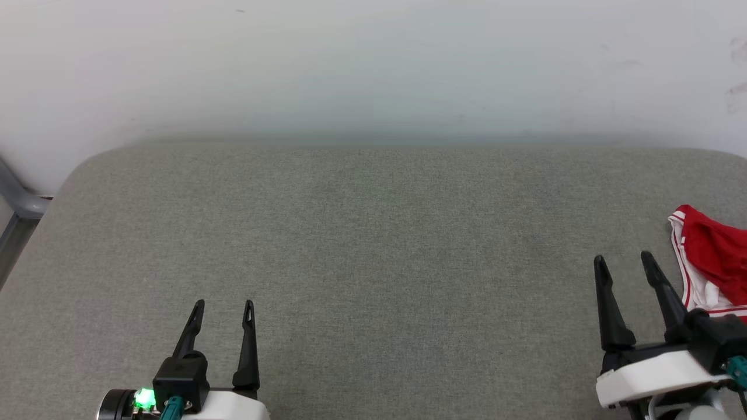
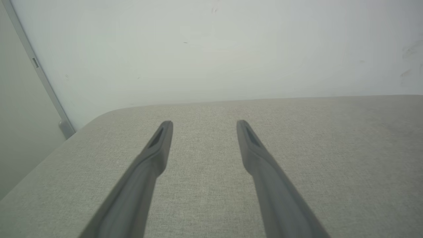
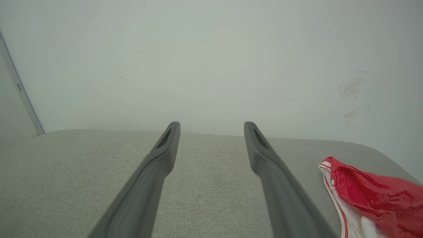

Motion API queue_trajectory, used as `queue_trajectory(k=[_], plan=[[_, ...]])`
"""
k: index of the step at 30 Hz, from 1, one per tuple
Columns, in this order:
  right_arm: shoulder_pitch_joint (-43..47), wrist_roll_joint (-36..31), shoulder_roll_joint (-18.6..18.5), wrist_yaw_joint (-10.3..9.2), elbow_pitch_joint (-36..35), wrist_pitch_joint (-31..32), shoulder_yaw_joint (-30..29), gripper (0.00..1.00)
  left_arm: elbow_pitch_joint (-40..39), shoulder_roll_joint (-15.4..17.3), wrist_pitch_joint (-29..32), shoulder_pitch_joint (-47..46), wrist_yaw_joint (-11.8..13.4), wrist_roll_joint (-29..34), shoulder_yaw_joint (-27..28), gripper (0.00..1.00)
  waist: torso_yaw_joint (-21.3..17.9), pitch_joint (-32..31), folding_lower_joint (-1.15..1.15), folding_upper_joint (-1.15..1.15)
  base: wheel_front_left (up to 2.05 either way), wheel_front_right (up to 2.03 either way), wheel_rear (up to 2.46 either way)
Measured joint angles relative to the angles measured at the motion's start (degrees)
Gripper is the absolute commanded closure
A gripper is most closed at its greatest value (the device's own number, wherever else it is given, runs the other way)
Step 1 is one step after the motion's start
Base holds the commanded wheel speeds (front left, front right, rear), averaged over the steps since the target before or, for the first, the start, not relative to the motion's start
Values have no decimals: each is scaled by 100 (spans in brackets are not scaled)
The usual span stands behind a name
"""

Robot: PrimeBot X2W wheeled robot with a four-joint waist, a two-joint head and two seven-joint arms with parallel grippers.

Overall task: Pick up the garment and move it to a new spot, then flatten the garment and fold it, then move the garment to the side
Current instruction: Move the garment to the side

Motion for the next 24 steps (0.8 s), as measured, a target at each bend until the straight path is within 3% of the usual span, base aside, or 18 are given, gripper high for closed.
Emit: queue_trajectory(k=[8, 24], plan=[[645, -27, 237, 0, -157, -57, -268, 0, -7, -19, 0, 66, -29, -10, 30, 0, 45, -81, 0, 0, 0, 0, 0], [1222, -44, 300, 0, -591, -85, -360, 0, 5, -29, 0, 122, -144, -10, 46, 0, 44, -108, 0, 0, 0, 0, 0]])
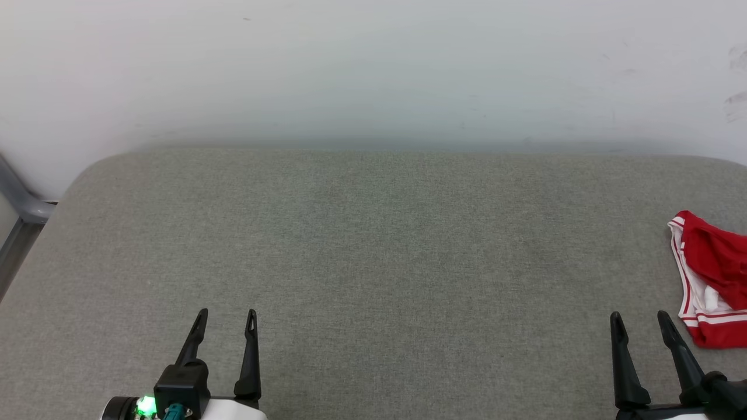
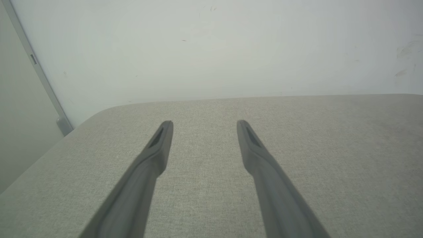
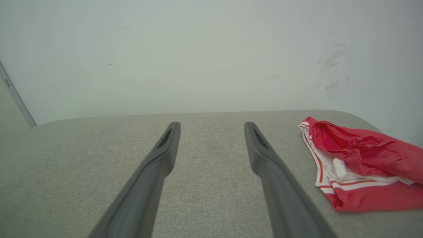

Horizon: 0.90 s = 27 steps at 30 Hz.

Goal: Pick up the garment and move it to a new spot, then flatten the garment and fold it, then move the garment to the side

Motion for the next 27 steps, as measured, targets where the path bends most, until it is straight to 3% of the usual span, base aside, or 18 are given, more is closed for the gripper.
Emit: queue_trajectory(k=[7, 8, 14, 27], plan=[[2, -15, 2, 0, 15, 0, 7, 0, 57, 2, 0, -3, -49, 11, -18, 0, 28, -10, 0, 0, 0, 0, 0], [2, -20, 2, 0, 22, 0, 12, 100, 65, 1, 0, -3, -49, 11, -15, 100, 31, -13, 0, 0, 0, 0, 0], [11, 26, 4, 0, 334, 30, 40, 100, 388, -59, 56, 131, -49, -34, -43, 100, 29, -13, 0, 0, 0, 0, 0], [-135, 1480, -2, 0, 538, 339, 63, 100, 488, -78, 416, 7, -211, -1521, 144, 100, -3, 6, 0, 0, 0, 0, 0]])
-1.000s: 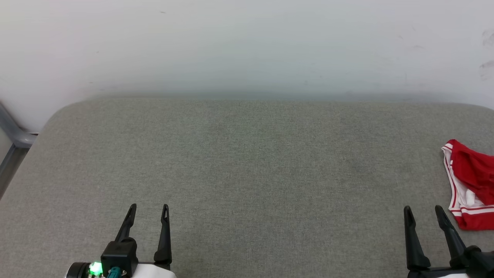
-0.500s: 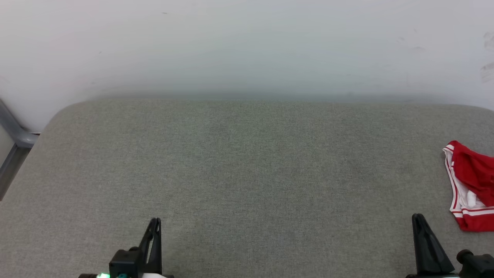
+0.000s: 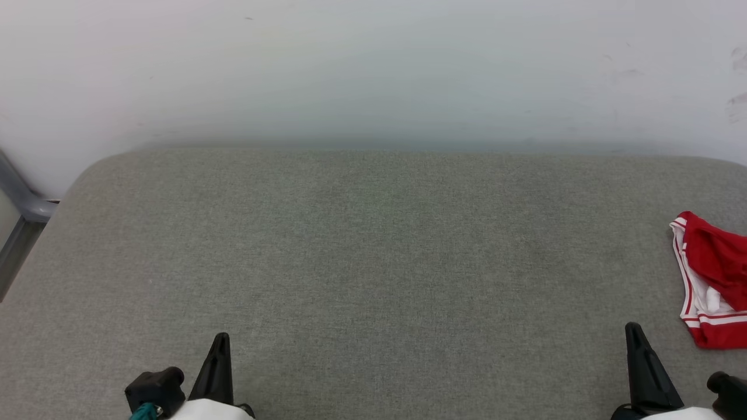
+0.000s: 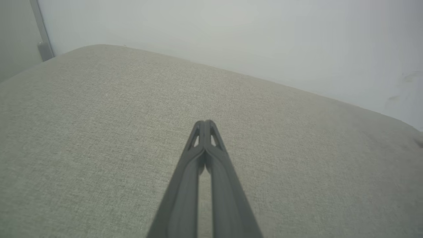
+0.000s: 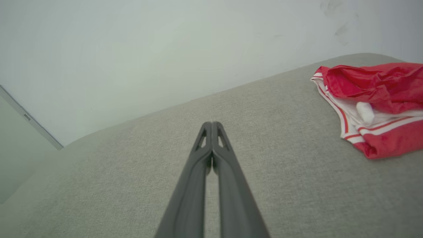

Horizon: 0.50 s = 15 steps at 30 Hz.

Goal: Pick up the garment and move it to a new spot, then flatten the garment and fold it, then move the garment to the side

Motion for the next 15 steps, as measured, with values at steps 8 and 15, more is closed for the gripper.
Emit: queue_trajectory(k=[8, 15], plan=[[-146, 797, -10, 0, 91, 168, 9, 100, 49, -19, 192, -105, -94, -834, 112, 100, -19, 11, 0, 0, 0, 0, 0], [-280, 1446, -18, 0, 171, 337, 11, 100, 83, -32, 355, -180, -166, -1502, 189, 100, -36, 20, 0, 0, 0, 0, 0]])
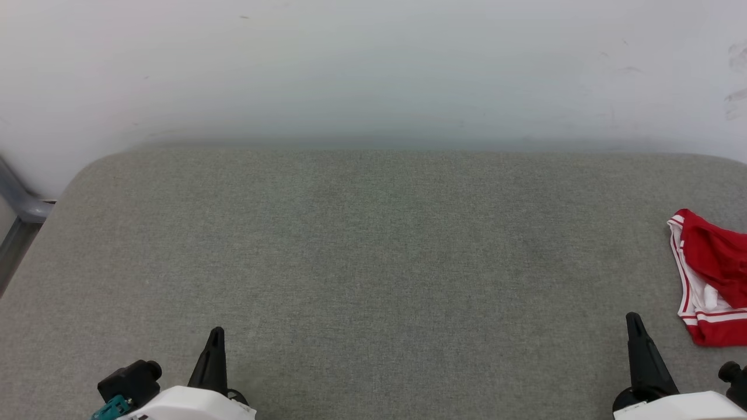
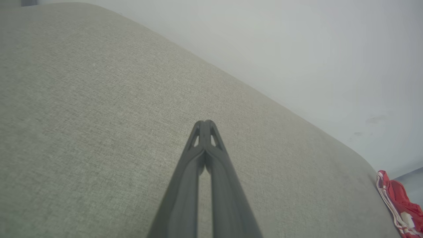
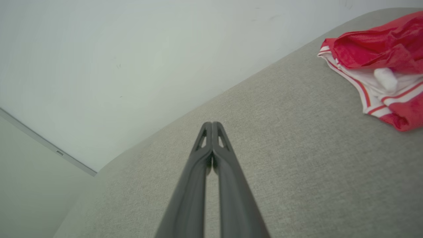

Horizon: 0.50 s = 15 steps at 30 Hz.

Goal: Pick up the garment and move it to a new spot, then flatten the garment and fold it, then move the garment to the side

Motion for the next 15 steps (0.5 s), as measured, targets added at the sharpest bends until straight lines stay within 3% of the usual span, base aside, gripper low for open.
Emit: queue_trajectory(k=[15], plan=[[-222, 1220, -16, 0, 155, 278, 0, 100, 59, -48, 293, -194, -137, -1259, 171, 100, -36, 20, 0, 0, 0, 0, 0]])
